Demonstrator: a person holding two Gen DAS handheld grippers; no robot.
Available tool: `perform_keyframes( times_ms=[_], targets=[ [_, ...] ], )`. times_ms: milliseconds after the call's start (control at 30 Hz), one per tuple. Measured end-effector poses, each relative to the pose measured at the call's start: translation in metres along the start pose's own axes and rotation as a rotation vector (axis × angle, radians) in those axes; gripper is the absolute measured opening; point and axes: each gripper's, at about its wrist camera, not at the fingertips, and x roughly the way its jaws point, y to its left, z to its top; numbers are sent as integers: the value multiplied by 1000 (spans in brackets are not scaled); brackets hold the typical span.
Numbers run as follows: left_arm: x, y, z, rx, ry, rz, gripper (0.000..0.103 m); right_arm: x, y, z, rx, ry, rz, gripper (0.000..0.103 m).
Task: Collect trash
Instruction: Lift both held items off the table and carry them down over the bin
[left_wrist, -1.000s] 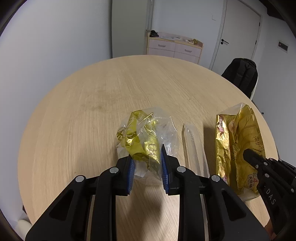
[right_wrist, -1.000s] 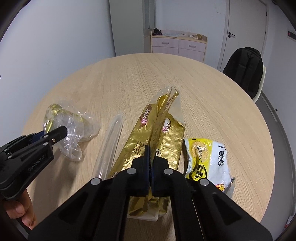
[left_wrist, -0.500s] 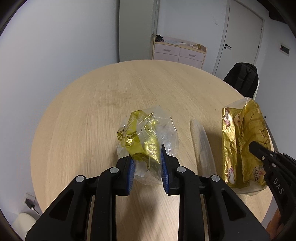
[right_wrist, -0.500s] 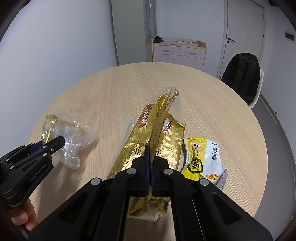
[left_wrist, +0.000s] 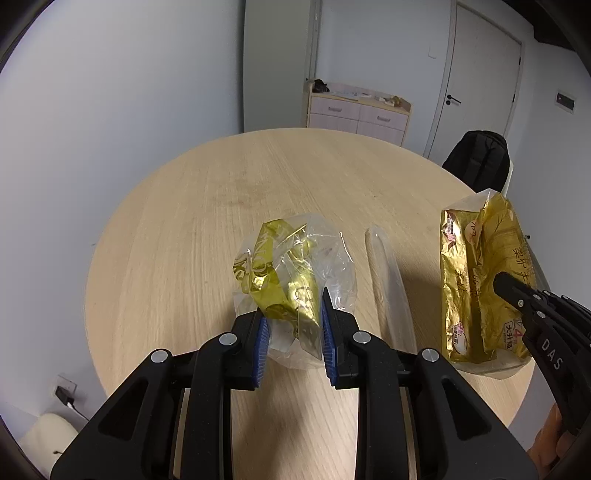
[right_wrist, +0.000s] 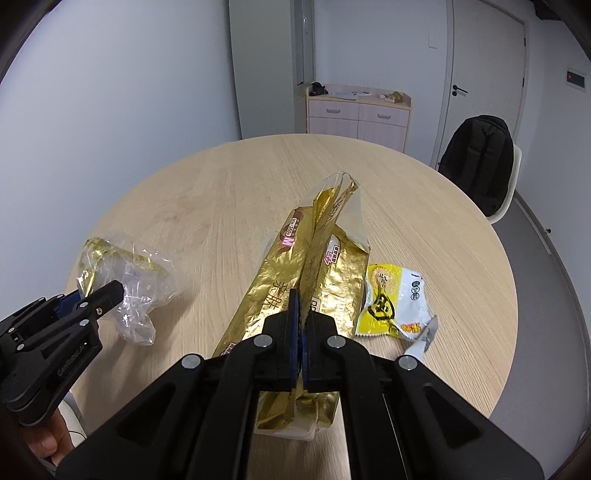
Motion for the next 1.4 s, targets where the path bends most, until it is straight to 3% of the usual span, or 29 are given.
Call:
perform_keyframes(
  times_ms=[533, 1400],
  targets=[
    [-50, -2, -44, 3, -29, -7, 24, -53, -4, -35, -7, -39, 8, 0],
    [-106, -7, -128, 14, -58, -35, 24, -127, -8, -128, -25, -95, 27, 0]
  ],
)
